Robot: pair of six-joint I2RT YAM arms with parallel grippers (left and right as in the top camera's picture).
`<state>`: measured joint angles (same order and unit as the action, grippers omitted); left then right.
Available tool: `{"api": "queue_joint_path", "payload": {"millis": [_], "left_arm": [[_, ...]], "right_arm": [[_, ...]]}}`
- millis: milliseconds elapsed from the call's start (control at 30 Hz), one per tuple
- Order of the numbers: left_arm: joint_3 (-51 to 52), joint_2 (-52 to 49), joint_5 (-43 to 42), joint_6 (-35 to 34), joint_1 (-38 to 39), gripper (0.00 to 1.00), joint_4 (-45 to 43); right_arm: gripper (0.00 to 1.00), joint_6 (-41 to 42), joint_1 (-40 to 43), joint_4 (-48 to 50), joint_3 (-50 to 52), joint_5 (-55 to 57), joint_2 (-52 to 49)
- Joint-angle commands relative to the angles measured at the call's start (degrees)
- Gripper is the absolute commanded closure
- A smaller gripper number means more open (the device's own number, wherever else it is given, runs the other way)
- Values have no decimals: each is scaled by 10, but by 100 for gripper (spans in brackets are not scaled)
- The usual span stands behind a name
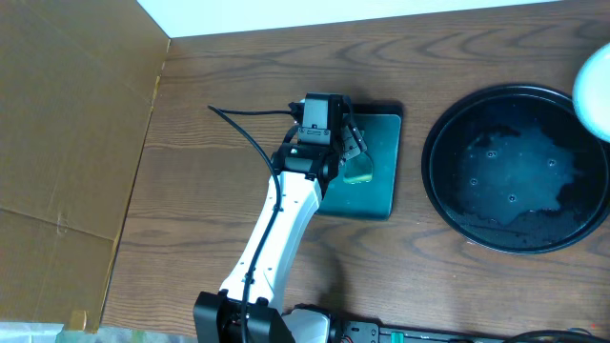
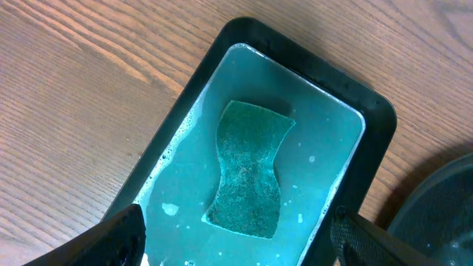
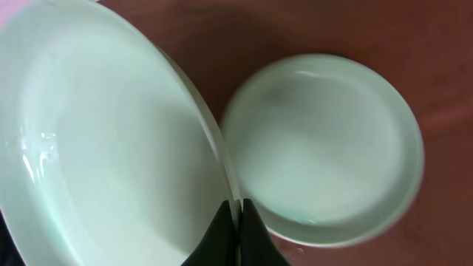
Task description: Clean dirty plates on tray and stack at the side
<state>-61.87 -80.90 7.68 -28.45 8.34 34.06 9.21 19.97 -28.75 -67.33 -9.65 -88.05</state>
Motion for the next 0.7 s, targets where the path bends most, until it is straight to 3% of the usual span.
{"api": "queue_joint_path", "payload": {"millis": [0, 267, 567, 667], "left_arm": [[-9, -2, 5, 3, -3, 19, 0], [-9, -2, 5, 3, -3, 19, 0], [-9, -2, 5, 3, -3, 19, 0], [-9, -2, 5, 3, -3, 19, 0]], "right_arm": [[99, 92, 69, -2, -4, -78, -38], [99, 188, 156, 25, -4, -78, -127], [99, 191, 168, 46, -4, -13, -152], [93, 190, 168, 47, -4, -9, -152]]}}
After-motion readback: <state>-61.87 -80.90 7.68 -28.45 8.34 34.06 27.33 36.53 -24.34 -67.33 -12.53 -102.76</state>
